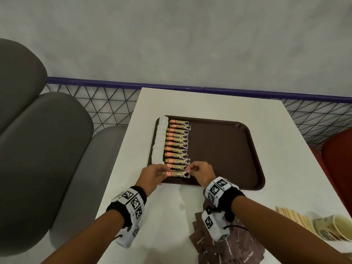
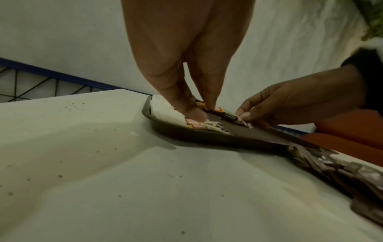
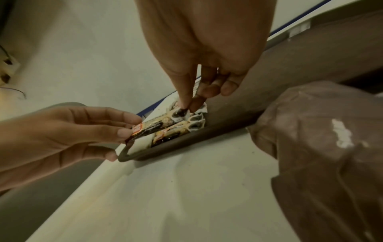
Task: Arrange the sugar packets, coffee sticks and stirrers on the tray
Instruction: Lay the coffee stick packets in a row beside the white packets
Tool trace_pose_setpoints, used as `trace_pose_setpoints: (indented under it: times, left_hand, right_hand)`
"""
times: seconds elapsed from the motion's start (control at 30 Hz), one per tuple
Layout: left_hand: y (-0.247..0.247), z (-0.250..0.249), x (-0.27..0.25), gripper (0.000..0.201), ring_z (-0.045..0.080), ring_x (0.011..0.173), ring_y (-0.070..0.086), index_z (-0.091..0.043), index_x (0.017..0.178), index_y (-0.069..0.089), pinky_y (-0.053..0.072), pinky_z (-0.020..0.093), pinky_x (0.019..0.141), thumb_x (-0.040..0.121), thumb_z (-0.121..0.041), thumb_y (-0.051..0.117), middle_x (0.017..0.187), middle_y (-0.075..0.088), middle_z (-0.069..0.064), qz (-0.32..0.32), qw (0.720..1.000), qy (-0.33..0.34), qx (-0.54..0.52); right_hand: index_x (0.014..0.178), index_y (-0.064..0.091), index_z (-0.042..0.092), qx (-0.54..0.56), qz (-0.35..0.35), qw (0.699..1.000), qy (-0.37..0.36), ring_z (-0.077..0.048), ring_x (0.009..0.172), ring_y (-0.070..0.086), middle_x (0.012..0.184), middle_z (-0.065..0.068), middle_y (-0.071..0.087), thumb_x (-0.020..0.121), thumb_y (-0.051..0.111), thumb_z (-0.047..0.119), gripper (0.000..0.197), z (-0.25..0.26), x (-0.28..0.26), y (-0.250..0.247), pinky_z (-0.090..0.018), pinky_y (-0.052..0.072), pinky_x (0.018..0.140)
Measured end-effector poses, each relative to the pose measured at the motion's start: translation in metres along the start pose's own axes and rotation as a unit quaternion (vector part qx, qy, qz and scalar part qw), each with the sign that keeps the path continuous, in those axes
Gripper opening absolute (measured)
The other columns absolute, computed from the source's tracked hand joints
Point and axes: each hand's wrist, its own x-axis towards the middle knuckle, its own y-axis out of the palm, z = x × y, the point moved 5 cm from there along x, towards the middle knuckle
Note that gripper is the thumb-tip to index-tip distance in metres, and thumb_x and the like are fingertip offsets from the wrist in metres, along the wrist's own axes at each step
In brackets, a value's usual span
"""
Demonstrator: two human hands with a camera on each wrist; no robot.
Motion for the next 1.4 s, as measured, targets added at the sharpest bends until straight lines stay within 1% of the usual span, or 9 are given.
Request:
trace_pose_setpoints:
  times: [0.2, 0.33, 0.47, 0.57, 0.8, 0.97, 1.07, 1.23, 1.4]
  left_hand:
    - [0.008, 0.005, 0.003, 0.029, 0.017, 0.113, 0.049, -0.021, 0.119, 0.064, 0.043, 0.026, 0.096, 0.092, -0.016, 0.056, 0.12, 0.059, 0.002, 0.02, 0.973, 0.085, 0.216]
    - [0.012, 0.006, 0.002, 0.034, 0.017, 0.119, 0.042, -0.02, 0.129, 0.056, 0.036, 0.023, 0.099, 0.096, -0.024, 0.05, 0.129, 0.055, 0.0, 0.028, 0.951, 0.115, 0.285]
    - [0.015, 0.002, 0.001, 0.035, 0.019, 0.119, 0.044, -0.021, 0.13, 0.055, 0.035, 0.025, 0.1, 0.096, -0.023, 0.048, 0.13, 0.054, 0.002, 0.021, 0.936, 0.146, 0.321]
    - [0.017, 0.0, 0.001, 0.034, 0.02, 0.117, 0.045, -0.02, 0.129, 0.056, 0.034, 0.025, 0.099, 0.097, -0.022, 0.046, 0.127, 0.056, 0.003, 0.028, 0.928, 0.156, 0.339]
    - [0.022, 0.001, -0.001, 0.036, 0.024, 0.113, 0.047, -0.017, 0.131, 0.054, 0.035, 0.029, 0.098, 0.098, -0.026, 0.041, 0.126, 0.056, 0.006, 0.049, 0.909, 0.166, 0.38]
    - [0.021, -0.006, -0.009, 0.032, 0.028, 0.11, 0.053, -0.014, 0.124, 0.061, 0.042, 0.031, 0.095, 0.093, -0.019, 0.055, 0.119, 0.061, 0.008, 0.021, 0.926, 0.208, 0.315]
    - [0.027, -0.012, -0.026, 0.034, 0.014, 0.118, 0.045, -0.019, 0.13, 0.054, 0.03, 0.015, 0.098, 0.096, -0.023, 0.048, 0.127, 0.052, -0.002, 0.08, 0.938, 0.214, 0.26]
    - [0.054, -0.008, -0.05, 0.036, -0.001, 0.1, 0.045, -0.029, 0.133, 0.046, 0.031, 0.003, 0.086, 0.097, -0.031, 0.044, 0.123, 0.047, -0.009, 0.213, 0.93, 0.174, 0.244]
    - [0.086, -0.016, -0.052, 0.047, 0.008, 0.107, 0.05, -0.02, 0.141, 0.037, 0.031, 0.007, 0.085, 0.096, -0.031, 0.047, 0.133, 0.047, 0.002, 0.252, 0.933, 0.114, 0.228]
  right_hand:
    - [0.085, 0.069, 0.012, -0.069, 0.008, 0.998, 0.003, -0.014, 0.077, 0.058, 0.066, 0.01, 0.058, 0.085, 0.06, 0.006, 0.011, -0.006, 0.0, 0.009, -0.027, 0.05, 0.08]
    - [0.082, 0.064, 0.02, -0.135, 0.011, 0.991, -0.021, -0.016, 0.088, 0.049, 0.063, 0.015, 0.05, 0.086, 0.058, 0.013, 0.011, -0.005, -0.003, 0.013, -0.035, 0.045, 0.087]
    - [0.078, 0.055, 0.028, -0.164, -0.008, 0.986, -0.03, -0.014, 0.091, 0.044, 0.08, 0.003, 0.06, 0.087, 0.056, 0.018, 0.014, -0.003, -0.003, 0.014, -0.031, 0.04, 0.086]
    - [0.083, 0.06, 0.024, -0.175, -0.018, 0.984, -0.028, -0.017, 0.097, 0.048, 0.09, -0.002, 0.065, 0.088, 0.055, 0.017, 0.01, -0.002, -0.003, 0.015, -0.028, 0.037, 0.084]
    - [0.089, 0.062, 0.017, -0.152, -0.04, 0.986, -0.056, -0.011, 0.087, 0.04, 0.069, 0.012, 0.049, 0.087, 0.059, 0.023, 0.007, 0.001, -0.01, -0.003, -0.031, 0.039, 0.086]
    - [0.086, 0.064, 0.011, -0.069, -0.093, 0.993, -0.038, -0.016, 0.087, 0.052, 0.083, -0.003, 0.064, 0.083, 0.06, 0.007, 0.006, -0.012, -0.024, -0.061, -0.021, 0.039, 0.078]
    - [0.082, 0.062, 0.013, -0.05, -0.115, 0.992, 0.009, -0.022, 0.087, 0.062, 0.093, -0.011, 0.067, 0.082, 0.061, 0.005, 0.009, -0.038, -0.041, -0.101, -0.017, 0.04, 0.071]
    - [0.086, 0.063, 0.014, -0.169, -0.026, 0.976, 0.138, -0.028, 0.103, 0.06, 0.106, -0.013, 0.067, 0.088, 0.055, 0.02, 0.011, -0.085, -0.074, -0.128, -0.028, 0.043, 0.084]
    - [0.121, 0.053, 0.005, -0.235, -0.003, 0.949, 0.21, -0.039, 0.122, 0.043, 0.13, -0.024, 0.047, 0.094, 0.042, 0.039, 0.045, -0.104, -0.09, -0.115, -0.037, 0.036, 0.101]
